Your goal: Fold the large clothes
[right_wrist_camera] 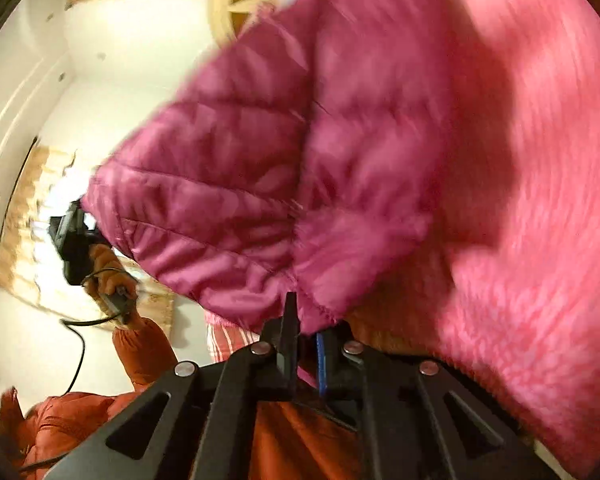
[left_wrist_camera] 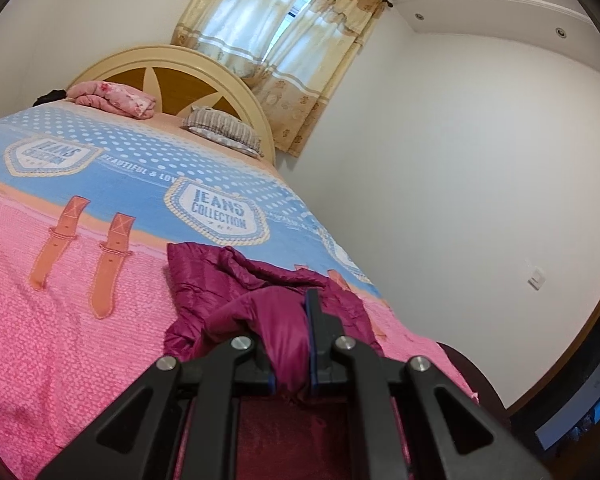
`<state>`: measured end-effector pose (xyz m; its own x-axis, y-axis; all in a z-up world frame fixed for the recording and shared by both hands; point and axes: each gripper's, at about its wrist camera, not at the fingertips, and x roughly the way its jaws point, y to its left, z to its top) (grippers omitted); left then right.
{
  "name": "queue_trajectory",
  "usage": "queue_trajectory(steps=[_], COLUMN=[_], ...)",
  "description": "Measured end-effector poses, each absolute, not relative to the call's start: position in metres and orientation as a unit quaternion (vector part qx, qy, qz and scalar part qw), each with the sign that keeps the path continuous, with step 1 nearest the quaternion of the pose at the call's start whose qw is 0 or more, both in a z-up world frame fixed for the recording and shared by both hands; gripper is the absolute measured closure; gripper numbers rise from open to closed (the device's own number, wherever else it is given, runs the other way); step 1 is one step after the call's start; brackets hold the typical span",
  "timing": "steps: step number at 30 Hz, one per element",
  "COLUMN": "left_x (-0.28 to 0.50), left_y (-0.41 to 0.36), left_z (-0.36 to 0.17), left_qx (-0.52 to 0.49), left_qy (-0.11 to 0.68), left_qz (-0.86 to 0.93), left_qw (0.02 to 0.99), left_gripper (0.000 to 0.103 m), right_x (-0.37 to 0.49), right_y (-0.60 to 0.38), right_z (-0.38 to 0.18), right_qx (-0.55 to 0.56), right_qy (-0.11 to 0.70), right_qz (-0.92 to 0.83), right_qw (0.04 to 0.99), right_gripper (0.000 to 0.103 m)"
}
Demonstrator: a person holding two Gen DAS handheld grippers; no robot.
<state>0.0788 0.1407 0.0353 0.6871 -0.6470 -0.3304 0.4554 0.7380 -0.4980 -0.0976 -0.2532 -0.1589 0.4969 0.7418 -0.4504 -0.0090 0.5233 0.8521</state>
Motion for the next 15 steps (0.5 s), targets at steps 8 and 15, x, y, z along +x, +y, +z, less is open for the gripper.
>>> queue_trajectory(steps=[8,15], left_x=[0.130,0.235], left_y=[0.137,0.113], left_z=[0.045,0.024], left_qx=[-0.187,-0.169], left_qy=[0.271,0.338], left_qz=[-0.264,-0.208], left_qw=[0.907,0.902], left_gripper=[0.092,0.092], right_x=[-0.045,0.068], right_y=[-0.329,-0.375], right_z=[-0.022,0.029], right_qx=[0.374,0.406], right_qy=[0.313,0.273], right_qz=[0.216,0.179], right_qw=[0.846,0.854], right_gripper=[0.099,0.099])
